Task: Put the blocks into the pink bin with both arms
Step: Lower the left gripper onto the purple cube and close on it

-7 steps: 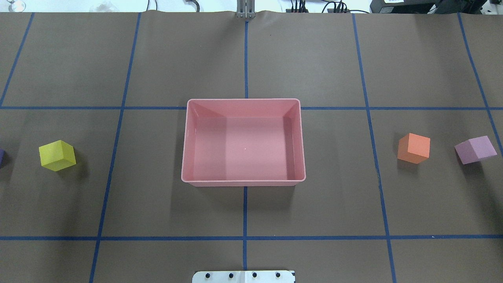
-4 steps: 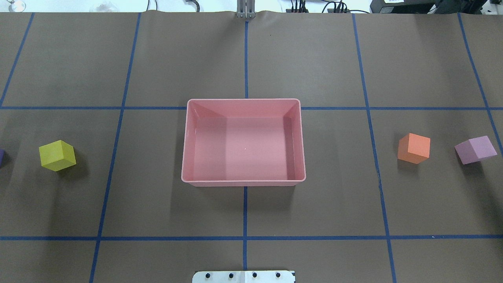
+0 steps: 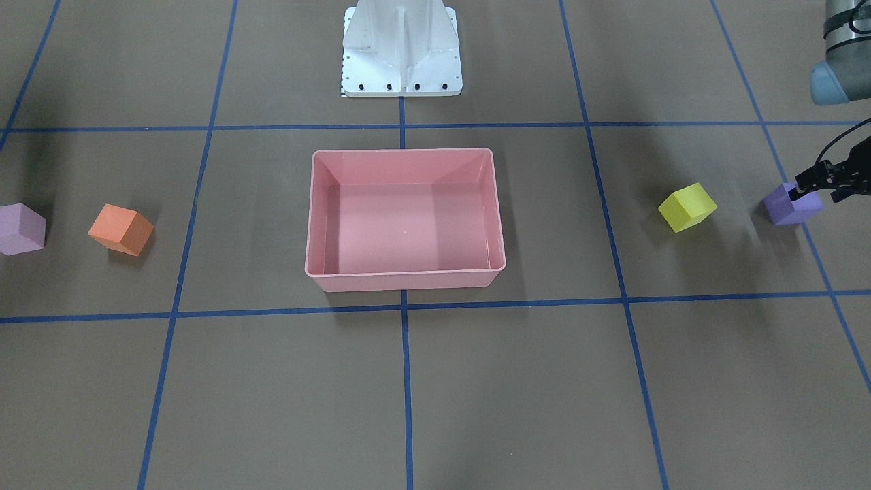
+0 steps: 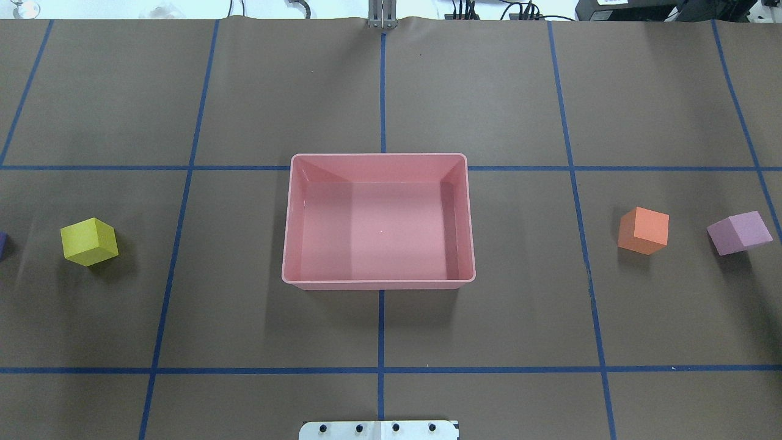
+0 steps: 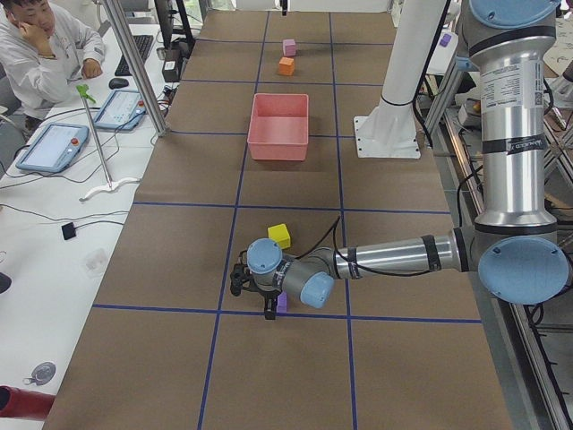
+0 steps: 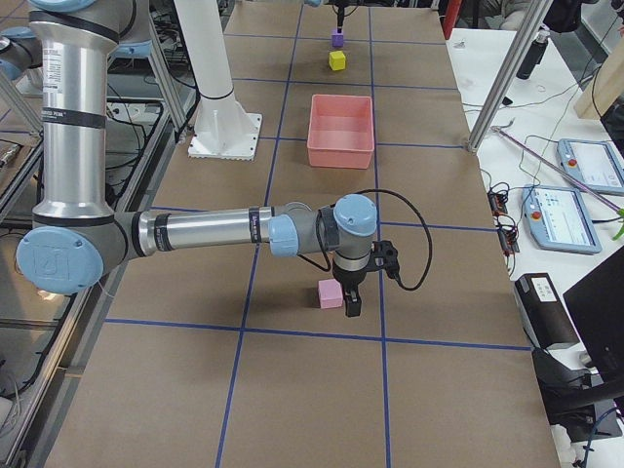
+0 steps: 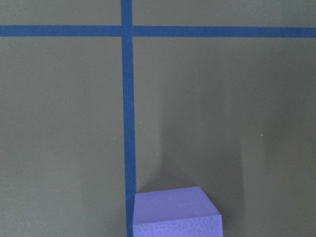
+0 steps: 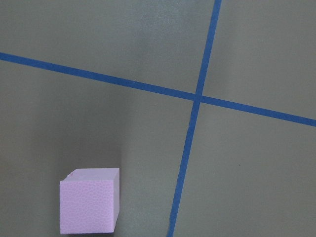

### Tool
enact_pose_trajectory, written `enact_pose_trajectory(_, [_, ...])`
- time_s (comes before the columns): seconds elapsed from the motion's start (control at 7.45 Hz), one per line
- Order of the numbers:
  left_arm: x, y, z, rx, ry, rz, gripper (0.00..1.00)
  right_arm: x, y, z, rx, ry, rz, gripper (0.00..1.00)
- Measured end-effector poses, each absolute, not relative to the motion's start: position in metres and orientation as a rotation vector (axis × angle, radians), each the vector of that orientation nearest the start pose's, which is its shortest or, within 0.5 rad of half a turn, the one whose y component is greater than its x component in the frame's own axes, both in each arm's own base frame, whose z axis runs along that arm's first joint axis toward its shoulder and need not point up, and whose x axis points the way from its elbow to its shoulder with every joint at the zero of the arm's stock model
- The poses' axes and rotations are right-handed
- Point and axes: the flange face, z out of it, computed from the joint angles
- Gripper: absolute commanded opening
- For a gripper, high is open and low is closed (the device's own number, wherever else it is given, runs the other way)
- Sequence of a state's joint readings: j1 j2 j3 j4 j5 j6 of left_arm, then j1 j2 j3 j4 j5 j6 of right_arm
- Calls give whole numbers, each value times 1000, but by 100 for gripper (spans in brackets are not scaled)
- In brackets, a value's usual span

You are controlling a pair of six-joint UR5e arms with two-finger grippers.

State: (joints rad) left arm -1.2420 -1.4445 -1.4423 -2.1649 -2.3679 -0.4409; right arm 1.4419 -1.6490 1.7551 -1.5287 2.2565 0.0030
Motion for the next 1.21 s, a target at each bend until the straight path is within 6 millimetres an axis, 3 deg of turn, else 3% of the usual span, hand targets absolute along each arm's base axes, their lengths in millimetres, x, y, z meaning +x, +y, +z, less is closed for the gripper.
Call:
enact_pose_trajectory(0.4, [94, -433, 724, -9, 829, 40, 90, 9, -472, 606, 96, -693, -173, 100])
enact_pose_trajectory(0.54, [96, -432, 728, -5, 829, 45, 81, 9, -472, 606, 96, -693, -173, 100])
enact_pose_trajectory(0.67, [96, -431, 731, 0, 831, 49, 61, 9, -472, 607, 95, -693, -173, 100])
enact_pose_trajectory(0.94, [98, -431, 732, 5, 834, 57, 8, 9, -472, 607, 94, -693, -172, 100])
enact_pose_trajectory(1.07, [100, -433, 727, 12, 839, 60, 0, 9, -472, 607, 94, -693, -172, 100])
enact_pose_trajectory(1.21, [103, -438, 711, 29, 853, 57, 0, 9, -472, 607, 94, -693, -173, 100])
